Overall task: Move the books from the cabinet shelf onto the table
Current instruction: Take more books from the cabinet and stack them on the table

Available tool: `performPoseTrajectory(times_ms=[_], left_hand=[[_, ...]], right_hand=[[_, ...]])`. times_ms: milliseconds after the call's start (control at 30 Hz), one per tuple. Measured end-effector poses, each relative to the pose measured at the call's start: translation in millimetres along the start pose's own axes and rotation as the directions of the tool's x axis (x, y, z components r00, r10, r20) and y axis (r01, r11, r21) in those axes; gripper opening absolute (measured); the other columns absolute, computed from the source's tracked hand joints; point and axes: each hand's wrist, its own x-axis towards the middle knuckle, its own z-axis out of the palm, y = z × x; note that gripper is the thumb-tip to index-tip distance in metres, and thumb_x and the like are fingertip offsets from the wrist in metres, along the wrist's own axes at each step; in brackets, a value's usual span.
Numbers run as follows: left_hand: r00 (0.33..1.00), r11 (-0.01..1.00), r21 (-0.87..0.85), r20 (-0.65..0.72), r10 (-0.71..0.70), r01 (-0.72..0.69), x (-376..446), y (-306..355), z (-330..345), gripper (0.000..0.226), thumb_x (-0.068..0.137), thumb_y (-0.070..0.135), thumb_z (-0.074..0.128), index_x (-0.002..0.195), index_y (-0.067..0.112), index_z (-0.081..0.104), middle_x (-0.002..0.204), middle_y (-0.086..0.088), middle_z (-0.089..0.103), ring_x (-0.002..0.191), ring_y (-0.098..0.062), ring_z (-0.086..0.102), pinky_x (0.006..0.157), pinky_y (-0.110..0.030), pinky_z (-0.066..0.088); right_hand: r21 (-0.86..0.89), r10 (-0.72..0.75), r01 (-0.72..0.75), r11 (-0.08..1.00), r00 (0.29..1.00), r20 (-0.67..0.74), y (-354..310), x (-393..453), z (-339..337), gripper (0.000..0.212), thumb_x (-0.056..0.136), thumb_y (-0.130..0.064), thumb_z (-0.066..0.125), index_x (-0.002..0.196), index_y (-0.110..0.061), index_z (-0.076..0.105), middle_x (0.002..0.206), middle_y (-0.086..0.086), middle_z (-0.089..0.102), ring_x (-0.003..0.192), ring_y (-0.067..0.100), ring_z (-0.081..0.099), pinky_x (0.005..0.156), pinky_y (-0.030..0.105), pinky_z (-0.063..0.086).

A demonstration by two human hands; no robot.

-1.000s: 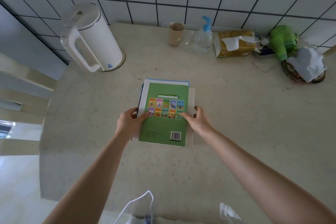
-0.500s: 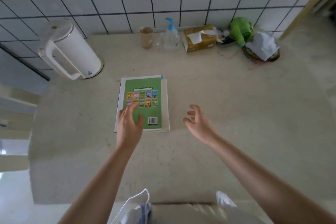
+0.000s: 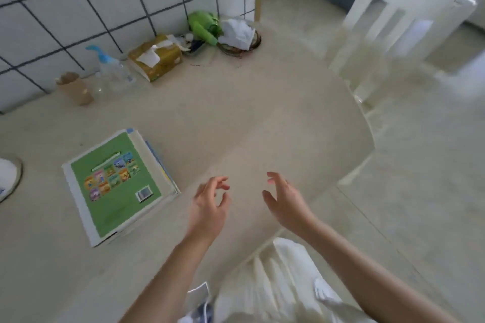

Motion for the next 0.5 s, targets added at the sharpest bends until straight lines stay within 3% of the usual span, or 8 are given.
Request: performPoseTrajectory(times_ms=[100, 267, 500], left_hand=[[0.991, 0.998, -0.002, 0.116, 0.061, -0.061, -13, 0, 12, 0.028, 0.082, 0.016, 0.058, 0.110, 0.019, 0.064, 0.092, 0.008, 0.068, 0.094, -0.016, 0.063, 0.088, -0.037, 0.051], [0.927, 0.986, -0.017, 0.338, 0.159, -0.163, -38, 16, 40, 0.026, 0.087, 0.005, 0.062, 0.110, 0.017, 0.065, 0.088, 0.016, 0.062, 0.095, -0.020, 0.061, 0.089, -0.040, 0.051], [0.729, 0.941, -0.067, 0.615, 0.301, -0.332, -89, 58, 92, 0.023, 0.088, 0.007, 0.063, 0.106, 0.021, 0.065, 0.087, 0.014, 0.065, 0.089, -0.020, 0.065, 0.085, -0.037, 0.053]], right_hand=[[0.063, 0.112, -0.106, 0.992, 0.987, -0.118, 18, -42, 4, 0.046, 0.094, -0.019, 0.053, 0.136, -0.007, 0.041, 0.129, 0.011, 0.056, 0.121, 0.027, 0.052, 0.097, 0.027, 0.035], [0.112, 0.251, -0.228, 0.967, 0.923, -0.291, 46, -120, 7, 0.044, 0.095, -0.024, 0.051, 0.137, -0.012, 0.043, 0.127, 0.003, 0.057, 0.121, 0.020, 0.050, 0.099, 0.026, 0.036], [0.257, 0.507, -0.438, 0.862, 0.720, -0.474, 82, -232, 4, 0.043, 0.093, -0.020, 0.053, 0.135, -0.010, 0.046, 0.125, 0.003, 0.059, 0.119, 0.019, 0.053, 0.099, 0.025, 0.037]])
